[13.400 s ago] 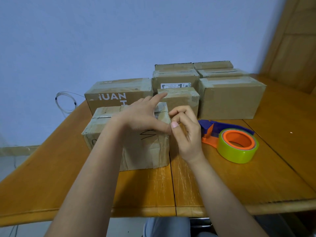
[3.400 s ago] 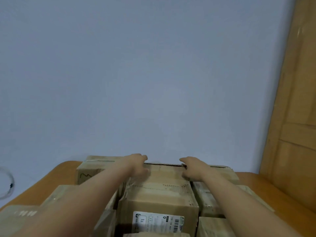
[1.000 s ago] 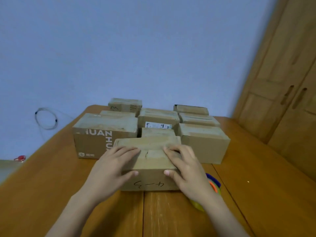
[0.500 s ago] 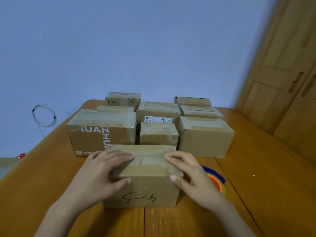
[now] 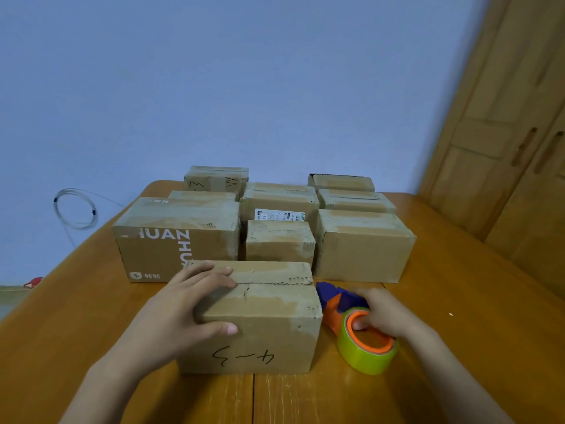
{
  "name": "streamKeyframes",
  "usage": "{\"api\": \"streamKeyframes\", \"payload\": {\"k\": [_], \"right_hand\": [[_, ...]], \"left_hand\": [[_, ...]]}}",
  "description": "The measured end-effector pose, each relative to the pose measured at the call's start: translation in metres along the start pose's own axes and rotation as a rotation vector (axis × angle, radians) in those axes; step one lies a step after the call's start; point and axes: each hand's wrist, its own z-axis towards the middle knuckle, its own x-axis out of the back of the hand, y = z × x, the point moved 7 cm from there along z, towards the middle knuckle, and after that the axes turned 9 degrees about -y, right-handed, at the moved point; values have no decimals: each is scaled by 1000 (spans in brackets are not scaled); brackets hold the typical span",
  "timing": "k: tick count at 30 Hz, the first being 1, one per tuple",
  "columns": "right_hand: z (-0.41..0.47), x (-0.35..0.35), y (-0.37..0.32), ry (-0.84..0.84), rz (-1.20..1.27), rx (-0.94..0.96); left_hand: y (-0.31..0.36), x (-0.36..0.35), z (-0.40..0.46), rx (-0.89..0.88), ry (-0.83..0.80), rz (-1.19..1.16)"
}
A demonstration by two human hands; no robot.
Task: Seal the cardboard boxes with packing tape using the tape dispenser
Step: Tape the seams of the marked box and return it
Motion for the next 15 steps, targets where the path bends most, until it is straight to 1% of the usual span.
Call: {"api": "streamKeyframes", "payload": {"k": [2,3,6,8,10,15], "right_hand": [[1,4,4,80,46,15],[-2,8,6,148,90,44],[-25,38,6,445,255,227],[-42,59,1,566,339,354],[-58,78,-7,624,379,447],[-84,113,-26,698,407,553]], "left_hand": [[0,0,-2,4,-13,-5],[0,0,-2,5,-20,-7],[3,-2,-1,0,-40,-23],[6,-4,2,-12,-59,-30],[10,-8,4,-26,-75,-24],[24,-17,11,-78,-111,-38]]}}
